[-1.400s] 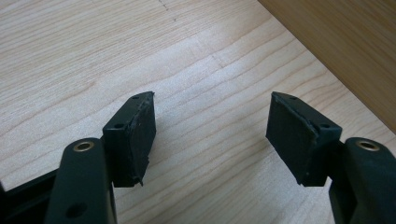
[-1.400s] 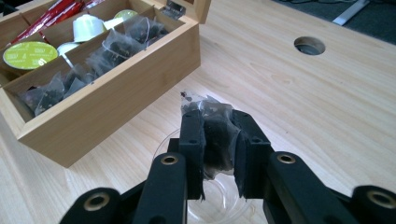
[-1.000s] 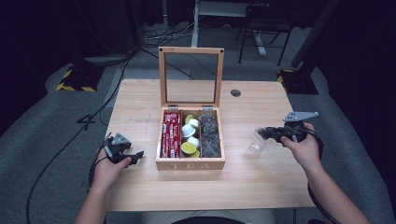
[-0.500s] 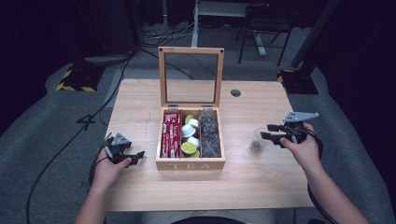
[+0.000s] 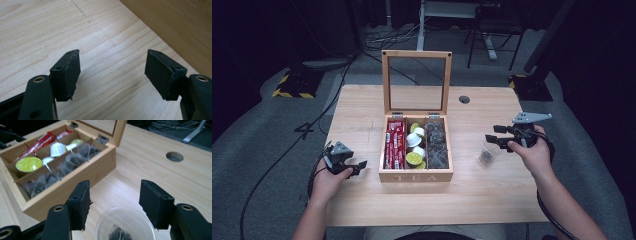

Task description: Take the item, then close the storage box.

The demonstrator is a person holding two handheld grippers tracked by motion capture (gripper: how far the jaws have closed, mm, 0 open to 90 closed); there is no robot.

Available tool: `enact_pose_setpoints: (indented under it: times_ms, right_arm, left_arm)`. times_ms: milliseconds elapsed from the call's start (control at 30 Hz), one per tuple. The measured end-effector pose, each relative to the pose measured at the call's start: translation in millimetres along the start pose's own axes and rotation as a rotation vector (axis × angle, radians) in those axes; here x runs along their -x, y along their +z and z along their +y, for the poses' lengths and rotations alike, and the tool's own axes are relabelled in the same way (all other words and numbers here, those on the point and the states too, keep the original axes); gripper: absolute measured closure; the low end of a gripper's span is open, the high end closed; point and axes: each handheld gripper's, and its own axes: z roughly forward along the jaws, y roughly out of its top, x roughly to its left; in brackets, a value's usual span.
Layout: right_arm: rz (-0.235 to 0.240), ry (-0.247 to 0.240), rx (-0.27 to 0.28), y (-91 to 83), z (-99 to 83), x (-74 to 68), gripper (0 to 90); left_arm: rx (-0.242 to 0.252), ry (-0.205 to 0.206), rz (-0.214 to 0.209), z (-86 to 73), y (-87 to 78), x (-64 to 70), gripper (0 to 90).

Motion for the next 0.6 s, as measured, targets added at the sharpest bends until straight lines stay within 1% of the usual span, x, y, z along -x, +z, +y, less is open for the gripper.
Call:
enact_pose_setpoints:
  times_ms: [133,367,433,500,567,600]
  right_arm:
    - [0.014,-0.007,0.023,0.2,11.6,-2.8,39.6]
    - [0.037,-0.035,0.065,-0.8,36.6,-11.6,39.5]
    - [0.041,-0.043,0.071,-0.1,42.6,-12.7,39.5]
    - [0.041,-0.047,0.078,3.1,51.2,-12.5,39.2]
    - [0.046,-0.037,0.088,7.5,59.0,-11.2,38.6]
    - [0.054,-0.033,0.091,12.4,66.5,-9.3,38.5]
  left_arm:
    - [0.024,-0.005,-0.005,2.6,-0.8,0.5,29.3]
    - [0.021,-0.005,-0.015,3.9,1.5,1.3,29.7]
    - [0.022,0.003,-0.018,4.4,1.5,1.3,29.8]
    - [0.023,0.0,-0.021,4.5,0.9,2.1,29.8]
    - [0.024,0.002,-0.02,4.2,-0.4,2.6,29.8]
    - [0.023,-0.004,-0.023,3.8,-0.8,3.3,29.8]
